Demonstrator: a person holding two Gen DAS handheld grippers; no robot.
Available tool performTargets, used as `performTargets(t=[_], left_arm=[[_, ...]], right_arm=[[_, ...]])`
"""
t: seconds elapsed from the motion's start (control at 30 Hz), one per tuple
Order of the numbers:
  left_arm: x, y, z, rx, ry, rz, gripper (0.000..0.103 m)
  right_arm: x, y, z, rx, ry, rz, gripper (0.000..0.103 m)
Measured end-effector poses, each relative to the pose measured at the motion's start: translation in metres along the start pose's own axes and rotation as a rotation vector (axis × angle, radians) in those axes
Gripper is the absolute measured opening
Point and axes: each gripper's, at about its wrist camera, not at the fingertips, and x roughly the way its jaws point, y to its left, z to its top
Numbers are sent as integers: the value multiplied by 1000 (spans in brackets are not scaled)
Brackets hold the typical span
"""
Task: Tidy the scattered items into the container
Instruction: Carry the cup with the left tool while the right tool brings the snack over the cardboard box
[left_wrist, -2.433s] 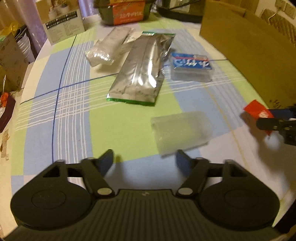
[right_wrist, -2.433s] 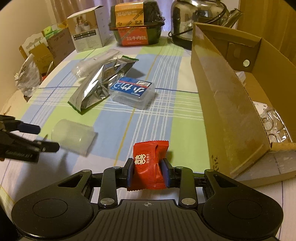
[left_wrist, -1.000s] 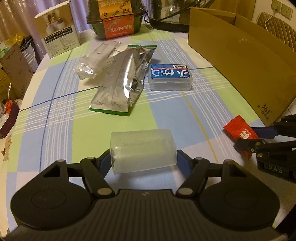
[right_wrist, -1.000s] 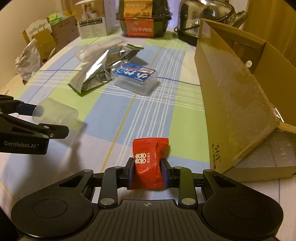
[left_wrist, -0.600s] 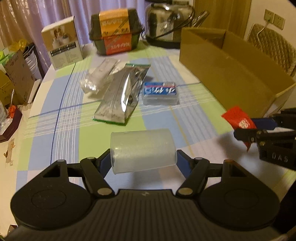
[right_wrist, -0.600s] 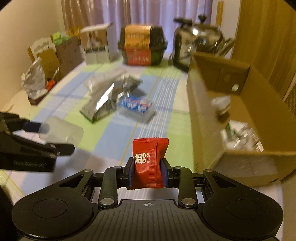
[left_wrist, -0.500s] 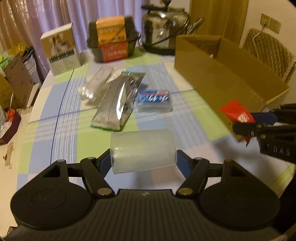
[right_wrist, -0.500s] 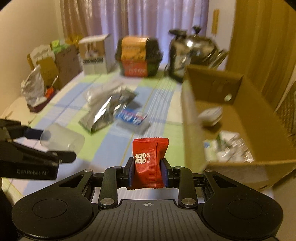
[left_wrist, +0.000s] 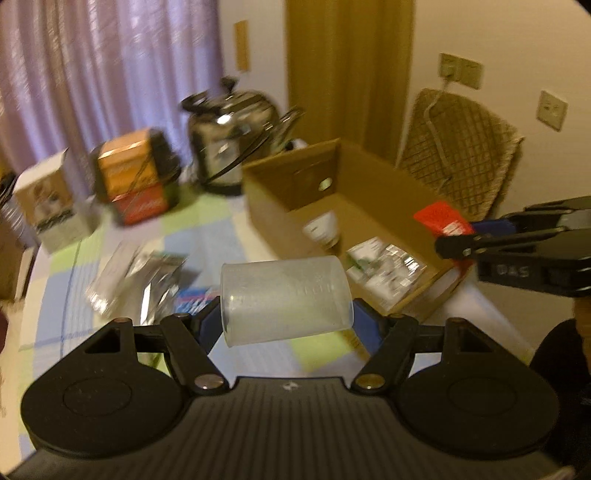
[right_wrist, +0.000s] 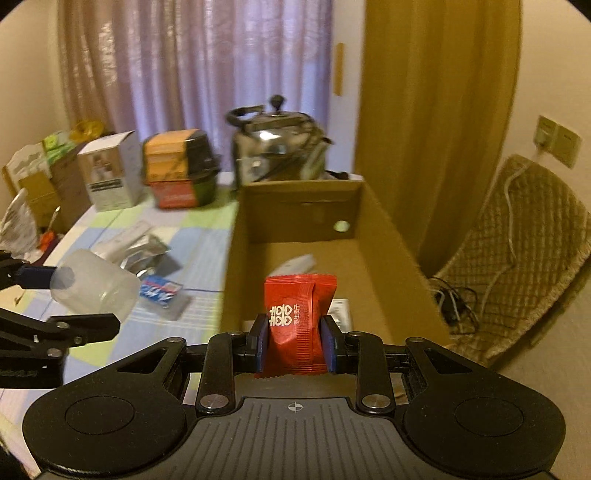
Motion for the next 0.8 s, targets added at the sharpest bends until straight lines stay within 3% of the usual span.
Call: performTargets(t=[0.3,0.8], left_arm=[[22,-45,36,57,-20,-60,68],[65,-61,56,72,-2,-73,69]], right_arm=[[8,-51,8,58,5,-20,32],[32,-80,11,103,12,-27,32]])
